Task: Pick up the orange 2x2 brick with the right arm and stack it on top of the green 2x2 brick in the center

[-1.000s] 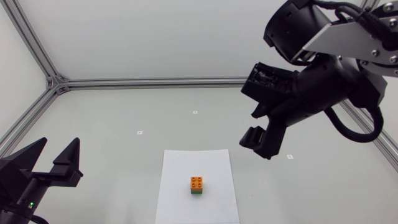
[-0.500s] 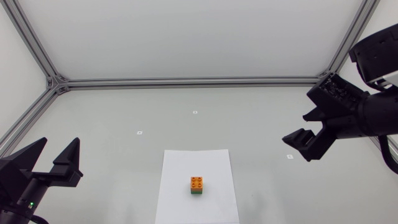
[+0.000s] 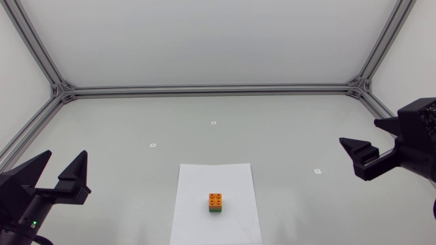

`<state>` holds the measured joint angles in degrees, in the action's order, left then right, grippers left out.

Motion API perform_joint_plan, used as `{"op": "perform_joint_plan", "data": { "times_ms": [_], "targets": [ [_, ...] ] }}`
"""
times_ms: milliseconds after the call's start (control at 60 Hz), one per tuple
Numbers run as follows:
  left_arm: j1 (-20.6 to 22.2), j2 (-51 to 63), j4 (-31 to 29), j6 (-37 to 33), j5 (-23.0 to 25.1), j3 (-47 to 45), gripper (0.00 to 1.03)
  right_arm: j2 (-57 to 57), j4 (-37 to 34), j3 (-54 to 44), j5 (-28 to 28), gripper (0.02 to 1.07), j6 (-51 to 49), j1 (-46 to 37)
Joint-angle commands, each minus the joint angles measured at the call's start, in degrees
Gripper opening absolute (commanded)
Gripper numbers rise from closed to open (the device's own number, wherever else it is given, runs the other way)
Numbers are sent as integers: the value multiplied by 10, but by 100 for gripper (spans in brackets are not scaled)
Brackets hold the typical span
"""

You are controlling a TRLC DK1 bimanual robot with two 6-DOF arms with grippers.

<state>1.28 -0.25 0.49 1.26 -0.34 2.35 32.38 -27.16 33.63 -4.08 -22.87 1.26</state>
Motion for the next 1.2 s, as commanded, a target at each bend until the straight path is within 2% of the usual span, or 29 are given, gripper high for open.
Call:
{"op": "perform_joint_plan", "data": {
  "times_ms": [0, 33, 917, 1183],
  "targets": [
    [-3, -5, -8, -7, 3, -23, 99, -33, 29, -42, -16, 103, 12, -20],
    [-3, -5, -8, -7, 3, -23, 99, -43, 37, -53, -27, 103, 13, -25],
    [-3, -5, -8, -7, 3, -23, 99, -320, 269, -333, 40, 103, 226, -13],
    [-3, -5, -8, -7, 3, -23, 99, -324, 272, -336, 41, 103, 229, -13]
  ]
}}
